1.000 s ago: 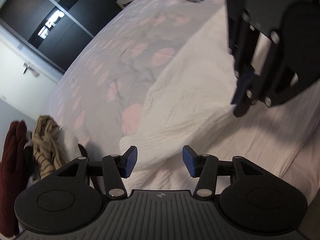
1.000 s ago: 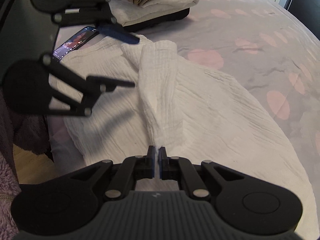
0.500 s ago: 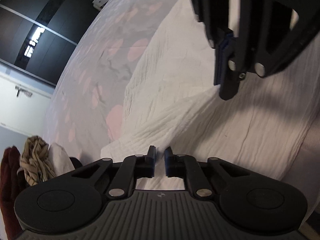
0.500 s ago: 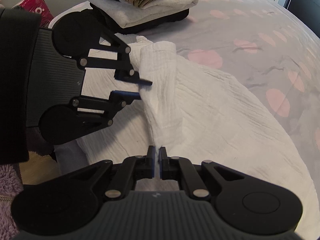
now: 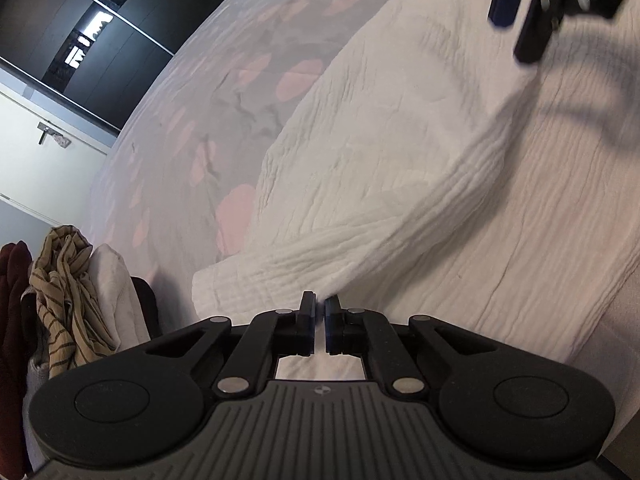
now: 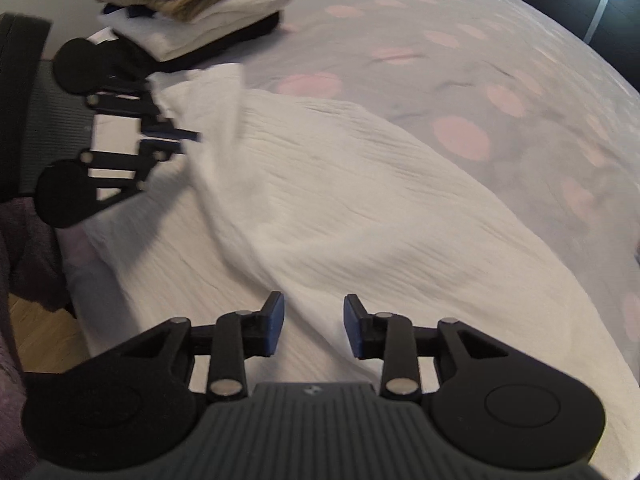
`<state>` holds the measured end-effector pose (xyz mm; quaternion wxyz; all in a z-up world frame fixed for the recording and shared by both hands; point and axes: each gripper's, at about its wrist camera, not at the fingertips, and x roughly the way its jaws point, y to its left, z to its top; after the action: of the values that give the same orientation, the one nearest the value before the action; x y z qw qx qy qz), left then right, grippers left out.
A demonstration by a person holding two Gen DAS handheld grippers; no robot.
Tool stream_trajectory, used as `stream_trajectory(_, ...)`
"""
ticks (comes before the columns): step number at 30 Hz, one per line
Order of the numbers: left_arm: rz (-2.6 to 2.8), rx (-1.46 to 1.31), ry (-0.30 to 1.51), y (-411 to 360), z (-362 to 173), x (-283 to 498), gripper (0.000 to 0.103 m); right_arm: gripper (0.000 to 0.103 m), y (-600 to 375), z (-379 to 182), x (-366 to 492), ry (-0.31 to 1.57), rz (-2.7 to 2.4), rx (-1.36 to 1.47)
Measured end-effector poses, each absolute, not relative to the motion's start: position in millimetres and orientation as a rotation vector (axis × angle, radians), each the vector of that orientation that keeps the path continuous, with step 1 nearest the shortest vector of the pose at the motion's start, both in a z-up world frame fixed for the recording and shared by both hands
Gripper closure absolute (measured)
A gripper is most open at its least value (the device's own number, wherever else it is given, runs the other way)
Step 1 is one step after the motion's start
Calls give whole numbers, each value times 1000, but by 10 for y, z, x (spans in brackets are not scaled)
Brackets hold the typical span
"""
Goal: Fold clothes
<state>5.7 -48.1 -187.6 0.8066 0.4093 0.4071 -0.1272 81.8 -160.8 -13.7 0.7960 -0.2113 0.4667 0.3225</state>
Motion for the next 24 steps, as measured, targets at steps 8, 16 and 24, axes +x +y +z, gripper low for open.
stream_trajectory(8,-266,913,864,-349,-1831,61,100,66,-2686,157,1036,909,369,-558)
stream_trajectory(16,-267,915,868,-119,-1710,160,100,61,-3874,364,890,890,103,-701)
stream_trajectory(24,-229,888,891,12,-1554,312,100,57,-4625,175,315,986,78,-886)
